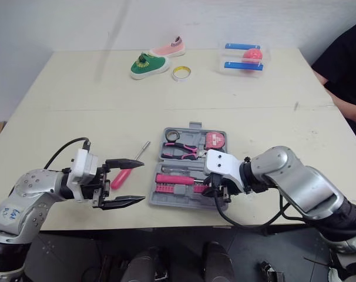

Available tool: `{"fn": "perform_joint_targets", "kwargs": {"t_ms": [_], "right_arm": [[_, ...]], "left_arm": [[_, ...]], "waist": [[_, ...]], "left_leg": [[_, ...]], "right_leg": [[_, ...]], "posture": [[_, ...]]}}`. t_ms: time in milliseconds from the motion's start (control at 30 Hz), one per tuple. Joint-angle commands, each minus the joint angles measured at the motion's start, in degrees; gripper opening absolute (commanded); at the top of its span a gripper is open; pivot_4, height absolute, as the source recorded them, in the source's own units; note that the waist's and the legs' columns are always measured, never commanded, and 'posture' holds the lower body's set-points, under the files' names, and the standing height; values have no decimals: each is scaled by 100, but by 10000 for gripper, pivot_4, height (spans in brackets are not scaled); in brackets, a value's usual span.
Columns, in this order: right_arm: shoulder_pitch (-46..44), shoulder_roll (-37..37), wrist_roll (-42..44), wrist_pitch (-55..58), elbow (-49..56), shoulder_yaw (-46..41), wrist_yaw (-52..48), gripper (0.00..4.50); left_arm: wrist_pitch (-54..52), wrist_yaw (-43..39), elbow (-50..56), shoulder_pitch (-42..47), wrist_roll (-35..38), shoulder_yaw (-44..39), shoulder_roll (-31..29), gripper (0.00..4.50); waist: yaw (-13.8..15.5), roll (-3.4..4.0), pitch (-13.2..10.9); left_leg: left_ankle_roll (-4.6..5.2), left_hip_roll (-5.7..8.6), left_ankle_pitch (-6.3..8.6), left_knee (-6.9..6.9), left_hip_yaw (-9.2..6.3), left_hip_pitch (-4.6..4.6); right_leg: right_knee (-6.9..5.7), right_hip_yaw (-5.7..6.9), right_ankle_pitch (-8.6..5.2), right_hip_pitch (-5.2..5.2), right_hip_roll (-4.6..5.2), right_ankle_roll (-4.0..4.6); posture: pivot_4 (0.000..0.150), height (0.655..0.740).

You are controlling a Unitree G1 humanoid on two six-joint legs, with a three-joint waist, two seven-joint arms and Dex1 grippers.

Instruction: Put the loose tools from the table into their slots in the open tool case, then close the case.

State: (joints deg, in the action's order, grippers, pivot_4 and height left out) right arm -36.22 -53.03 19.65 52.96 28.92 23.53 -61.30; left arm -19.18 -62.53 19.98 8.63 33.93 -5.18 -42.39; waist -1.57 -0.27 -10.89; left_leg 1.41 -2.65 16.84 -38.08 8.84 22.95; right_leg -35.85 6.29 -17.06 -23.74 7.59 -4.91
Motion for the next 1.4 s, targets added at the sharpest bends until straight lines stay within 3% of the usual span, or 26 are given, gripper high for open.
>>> {"fn": "perform_joint_targets", "kwargs": {"t_ms": [33,433,833,1233,1300,1400], "right_arm": [[-159,84,-108,101,183,126,62,7751],[-544,431,-710,43,-248,827,170,7751],[-631,854,-591,532,-166,950,113,7751],[-616,799,-557,603,-140,878,23,7751],[-605,664,-549,526,-95,922,-119,17849],[-529,745,-163,396,-105,321,-254,29502]], "left_arm": [[42,33,220,-35,1,-44,-17,45000],[-217,202,618,-348,111,-123,-39,45000],[-330,302,691,-430,174,-260,-105,45000],[-401,310,759,-501,175,-286,-106,45000],[-400,315,754,-494,164,-276,-96,45000],[-407,322,746,-483,170,-287,-92,45000]], "waist": [[0,0,0],[-3,-1,1],[-20,-7,4],[-6,-8,5],[-6,-8,5],[-7,-17,10]], "left_leg": [[0,0,0,0,0,0],[1,-2,0,-3,-3,6],[1,-5,0,-4,-3,8],[0,-4,0,-4,-3,10],[0,-4,0,-4,-3,10],[-1,-6,1,-3,-3,9]], "right_leg": [[0,1,0,0,0,0],[-1,4,0,-3,-5,0],[-2,24,0,-5,-8,0],[0,24,0,-5,-6,0],[0,24,0,-5,-6,0],[0,24,0,-5,-7,1]], "posture": [[1500,7400],[1500,7400],[1500,7400],[1500,7400],[1500,7400],[1500,7400]]}}
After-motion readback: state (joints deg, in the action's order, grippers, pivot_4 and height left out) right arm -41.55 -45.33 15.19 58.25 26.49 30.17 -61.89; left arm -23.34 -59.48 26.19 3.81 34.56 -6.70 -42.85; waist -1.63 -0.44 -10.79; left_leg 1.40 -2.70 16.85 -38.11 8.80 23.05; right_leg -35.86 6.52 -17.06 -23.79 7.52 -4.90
